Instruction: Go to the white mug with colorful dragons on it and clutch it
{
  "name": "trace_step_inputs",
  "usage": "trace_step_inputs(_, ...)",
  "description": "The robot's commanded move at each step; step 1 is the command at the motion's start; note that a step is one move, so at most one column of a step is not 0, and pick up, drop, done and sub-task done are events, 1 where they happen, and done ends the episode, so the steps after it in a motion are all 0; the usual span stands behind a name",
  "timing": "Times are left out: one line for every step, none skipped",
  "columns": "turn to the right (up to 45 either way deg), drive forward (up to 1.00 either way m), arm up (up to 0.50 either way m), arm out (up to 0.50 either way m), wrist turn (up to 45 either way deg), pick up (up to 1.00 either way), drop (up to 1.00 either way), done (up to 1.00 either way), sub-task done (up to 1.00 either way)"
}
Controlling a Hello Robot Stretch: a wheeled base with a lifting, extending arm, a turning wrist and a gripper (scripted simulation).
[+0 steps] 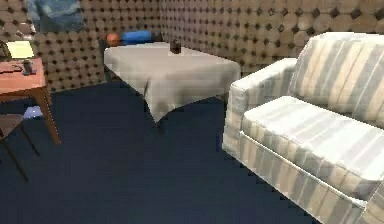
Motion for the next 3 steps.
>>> trace_step_inputs(-33.0, 0.00, 0.00, 0.00, 0.0, 0.00, 0.00, 0.00, 0.00)
trace_step_inputs(0.0, 1.00, 0.00, 0.00, 0.0, 0.00, 0.00, 0.00, 0.00)
trace_step_inputs(-3.0, 0.00, 0.00, 0.00, 0.0, 0.00, 0.00, 0.00, 0.00)
